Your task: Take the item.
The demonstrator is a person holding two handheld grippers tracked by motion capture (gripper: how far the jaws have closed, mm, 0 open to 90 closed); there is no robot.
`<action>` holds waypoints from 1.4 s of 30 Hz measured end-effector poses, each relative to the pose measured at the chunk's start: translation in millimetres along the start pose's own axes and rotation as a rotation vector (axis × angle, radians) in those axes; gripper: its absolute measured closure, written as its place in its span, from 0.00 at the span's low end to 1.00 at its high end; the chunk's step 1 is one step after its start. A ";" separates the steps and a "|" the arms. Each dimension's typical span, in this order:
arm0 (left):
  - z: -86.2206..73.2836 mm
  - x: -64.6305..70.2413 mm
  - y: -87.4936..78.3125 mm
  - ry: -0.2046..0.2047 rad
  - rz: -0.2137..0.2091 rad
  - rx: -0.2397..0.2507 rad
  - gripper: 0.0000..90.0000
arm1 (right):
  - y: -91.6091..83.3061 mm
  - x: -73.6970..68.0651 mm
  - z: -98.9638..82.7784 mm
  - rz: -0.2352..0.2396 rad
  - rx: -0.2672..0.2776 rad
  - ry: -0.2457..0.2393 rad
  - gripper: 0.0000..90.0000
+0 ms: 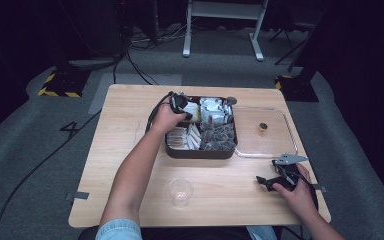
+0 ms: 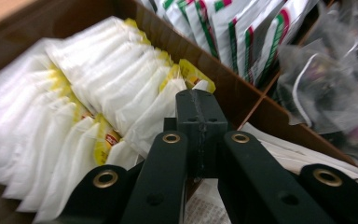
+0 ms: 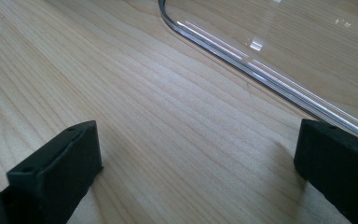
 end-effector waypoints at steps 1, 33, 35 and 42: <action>0.0 0.0 0.0 0.000 0.000 0.000 1.00 | 0.0 0.0 0.0 0.000 0.000 0.000 0.01; 22.6 54.1 -98.8 0.044 -0.071 0.163 1.00 | 1.0 -0.3 0.6 0.004 -0.001 -0.002 0.01; 19.3 59.8 -107.4 0.039 -0.080 0.170 1.00 | 1.3 -0.3 0.8 0.005 0.000 -0.004 0.01; 7.3 83.5 -140.9 0.059 -0.101 0.204 1.00 | 1.9 -0.6 1.2 0.007 -0.001 -0.009 0.01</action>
Point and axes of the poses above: each handheld gripper's, and its own axes: y roughly forward along the jaws, z roughly out of its top, x roughly to its right, the point moved 3 cm from there along y, roughly forward along the jaws, and after that the axes turned 13 degrees about x, right-handed, at the moved point
